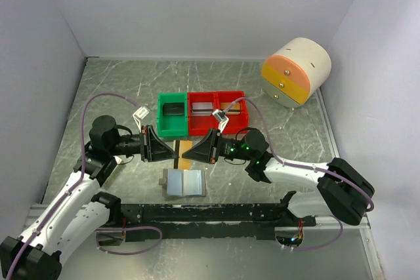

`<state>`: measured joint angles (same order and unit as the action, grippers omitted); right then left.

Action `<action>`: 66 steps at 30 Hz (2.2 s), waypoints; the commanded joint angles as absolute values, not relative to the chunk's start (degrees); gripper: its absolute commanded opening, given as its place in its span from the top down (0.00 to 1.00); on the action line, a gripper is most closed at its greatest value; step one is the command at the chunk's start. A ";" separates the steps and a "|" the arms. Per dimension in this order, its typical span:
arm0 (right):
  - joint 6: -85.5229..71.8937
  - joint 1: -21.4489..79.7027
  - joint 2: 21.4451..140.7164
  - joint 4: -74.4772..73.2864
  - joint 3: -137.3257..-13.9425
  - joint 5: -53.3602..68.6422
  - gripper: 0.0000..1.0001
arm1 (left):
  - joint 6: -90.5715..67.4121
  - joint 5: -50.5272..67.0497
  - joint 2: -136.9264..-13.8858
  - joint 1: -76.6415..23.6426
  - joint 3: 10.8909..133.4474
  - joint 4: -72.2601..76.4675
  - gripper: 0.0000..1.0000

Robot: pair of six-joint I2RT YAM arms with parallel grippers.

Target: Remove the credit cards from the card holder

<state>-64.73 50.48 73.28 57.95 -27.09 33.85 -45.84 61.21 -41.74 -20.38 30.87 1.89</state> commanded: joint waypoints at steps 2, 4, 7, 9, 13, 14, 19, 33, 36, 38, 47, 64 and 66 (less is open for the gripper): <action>-63.94 50.88 72.09 58.59 -27.48 32.84 1.00 | -41.78 57.85 -40.91 -20.08 33.03 -3.91 0.72; -62.52 50.89 71.08 55.49 -27.78 32.14 1.00 | -39.77 55.72 -40.60 -20.13 34.35 -7.48 0.55; -58.53 50.84 68.22 47.34 -29.13 30.23 1.00 | -35.13 50.66 -40.74 -20.08 37.31 -14.95 0.23; -54.71 50.84 65.51 39.21 -30.44 27.25 1.00 | -31.76 43.40 -40.88 -20.12 40.47 -21.56 0.00; -45.91 50.89 58.71 19.87 -33.86 17.62 1.00 | -28.14 26.43 -37.27 -20.05 45.60 -30.97 0.00; -44.53 50.84 57.41 16.05 -34.63 14.55 1.00 | -27.58 22.67 -36.38 -20.04 46.24 -31.90 0.01; -38.98 50.84 52.47 2.14 -37.10 2.58 1.00 | -24.06 11.15 -35.56 -20.08 50.23 -38.43 0.00; -19.33 51.10 54.98 -11.05 -46.59 -12.53 1.00 | -26.77 -8.66 -39.56 -20.00 52.51 -38.65 0.01; -14.10 51.45 56.94 -13.51 -49.28 -15.72 1.00 | -25.80 -12.12 -43.45 -20.04 52.43 -38.24 0.00; -10.68 51.68 57.52 -13.66 -50.16 -17.43 1.00 | -25.26 -15.40 -46.92 -19.72 52.51 -38.49 0.00; -5.14 44.13 63.93 -19.91 -55.98 -19.04 1.00 | -23.87 -9.41 -48.78 -10.13 47.21 -35.33 0.00; 15.06 32.24 72.64 -10.36 -56.97 -15.20 1.00 | -24.08 -9.76 -43.97 -10.15 45.70 -32.61 0.00; 27.72 37.55 73.28 -8.17 -55.74 -18.98 1.00 | -24.17 -10.05 -44.06 -10.11 45.62 -32.69 0.00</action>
<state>7.55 30.85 72.40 -13.45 -55.53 -12.95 -24.40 -10.28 -44.66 -10.52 46.00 -34.96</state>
